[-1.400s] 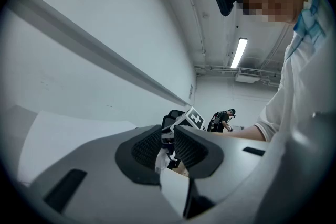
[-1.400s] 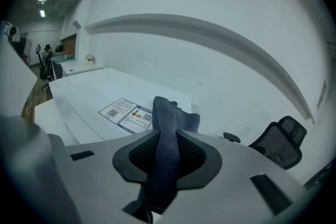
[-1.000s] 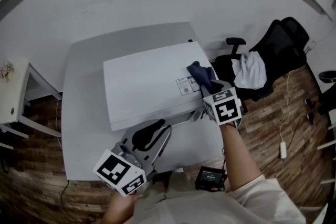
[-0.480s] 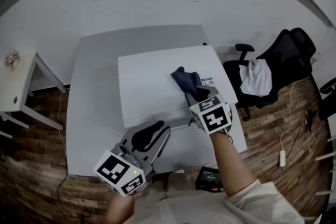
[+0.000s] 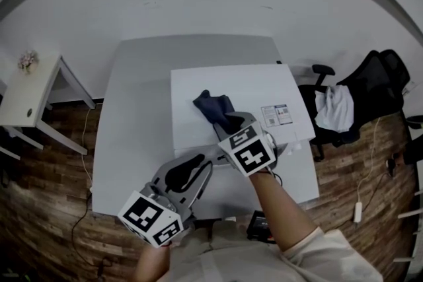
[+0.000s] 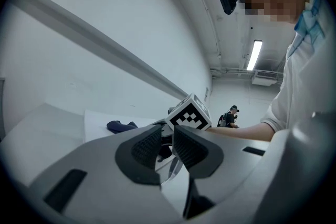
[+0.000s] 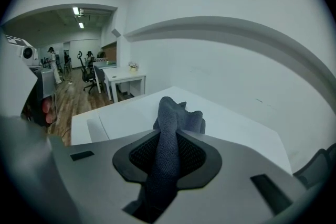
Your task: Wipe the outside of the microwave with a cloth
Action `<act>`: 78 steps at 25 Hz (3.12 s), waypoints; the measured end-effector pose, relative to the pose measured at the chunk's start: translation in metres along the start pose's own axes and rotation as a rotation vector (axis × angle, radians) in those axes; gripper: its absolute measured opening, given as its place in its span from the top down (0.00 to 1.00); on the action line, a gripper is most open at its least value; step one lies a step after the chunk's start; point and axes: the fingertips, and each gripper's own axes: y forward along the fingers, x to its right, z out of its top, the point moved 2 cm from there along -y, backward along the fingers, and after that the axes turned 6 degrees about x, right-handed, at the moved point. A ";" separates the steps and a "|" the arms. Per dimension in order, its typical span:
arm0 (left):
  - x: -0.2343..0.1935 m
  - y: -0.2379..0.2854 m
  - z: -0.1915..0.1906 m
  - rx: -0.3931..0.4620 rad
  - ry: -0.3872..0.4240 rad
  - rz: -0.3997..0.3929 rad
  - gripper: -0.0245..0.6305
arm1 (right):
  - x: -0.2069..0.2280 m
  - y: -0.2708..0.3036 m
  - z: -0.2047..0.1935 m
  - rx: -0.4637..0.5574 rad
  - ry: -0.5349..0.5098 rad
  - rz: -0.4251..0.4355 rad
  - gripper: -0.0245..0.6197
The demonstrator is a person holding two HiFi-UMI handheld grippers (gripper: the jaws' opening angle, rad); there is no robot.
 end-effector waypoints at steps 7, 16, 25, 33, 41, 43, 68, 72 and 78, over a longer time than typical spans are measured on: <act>-0.019 -0.010 0.005 -0.007 0.014 0.055 0.85 | -0.037 0.029 0.025 0.013 -0.046 0.097 0.82; -0.034 -0.014 0.007 -0.032 0.027 0.089 0.85 | -0.058 0.051 0.043 0.013 -0.074 0.207 0.82; -0.035 0.004 0.005 -0.063 0.037 0.081 0.85 | -0.053 0.069 0.055 0.004 -0.045 0.309 0.82; -0.030 0.019 0.001 -0.078 0.037 0.074 0.85 | -0.022 0.079 0.054 -0.004 -0.117 0.248 0.82; -0.019 0.041 -0.005 -0.087 0.035 0.047 0.85 | 0.027 0.067 0.037 -0.010 -0.125 0.161 0.82; -0.015 0.047 -0.007 -0.090 0.035 0.036 0.85 | 0.043 0.062 0.030 -0.014 -0.114 0.137 0.82; 0.022 0.120 -0.020 -0.117 0.040 -0.063 0.85 | 0.248 -0.025 -0.065 -0.084 0.046 -0.183 0.82; 0.024 0.123 -0.021 -0.114 0.039 -0.061 0.85 | 0.273 -0.032 -0.074 -0.095 0.082 -0.241 0.82; 0.018 0.115 -0.019 -0.095 0.035 -0.020 0.85 | 0.295 -0.021 -0.071 -0.101 0.133 -0.303 0.82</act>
